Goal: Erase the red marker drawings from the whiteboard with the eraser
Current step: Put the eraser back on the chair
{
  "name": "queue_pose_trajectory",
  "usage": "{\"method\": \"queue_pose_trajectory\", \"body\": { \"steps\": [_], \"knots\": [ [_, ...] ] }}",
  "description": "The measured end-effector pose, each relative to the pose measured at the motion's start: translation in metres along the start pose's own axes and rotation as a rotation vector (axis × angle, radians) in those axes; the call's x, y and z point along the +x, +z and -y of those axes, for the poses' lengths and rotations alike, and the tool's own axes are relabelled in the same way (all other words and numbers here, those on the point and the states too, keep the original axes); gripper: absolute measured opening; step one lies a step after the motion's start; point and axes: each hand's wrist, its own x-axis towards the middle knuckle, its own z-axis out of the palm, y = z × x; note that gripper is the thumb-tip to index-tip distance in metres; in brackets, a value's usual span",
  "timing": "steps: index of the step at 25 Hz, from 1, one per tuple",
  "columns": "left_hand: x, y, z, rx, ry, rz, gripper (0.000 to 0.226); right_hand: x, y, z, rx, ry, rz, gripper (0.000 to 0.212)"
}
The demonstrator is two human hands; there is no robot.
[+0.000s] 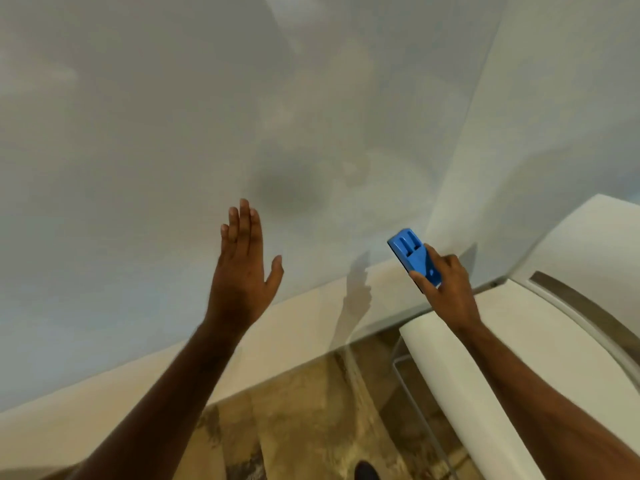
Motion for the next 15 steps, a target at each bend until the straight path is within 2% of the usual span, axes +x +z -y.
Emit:
{"method": "queue_pose_trajectory", "body": {
  "steps": [4,7,15],
  "knots": [
    [-0.022,0.034,-0.018,-0.106,0.002,0.052,0.084,-0.037,0.027,-0.077,-0.153,0.202,0.13,0.07],
    [-0.032,0.048,-0.025,-0.088,-0.01,0.074,0.084,-0.061,0.045,-0.116,-0.222,0.363,0.234,0.068],
    [-0.072,0.065,-0.02,0.006,0.01,0.162,0.082,-0.089,0.079,-0.151,-0.317,0.608,0.352,0.062]
  ]
}}
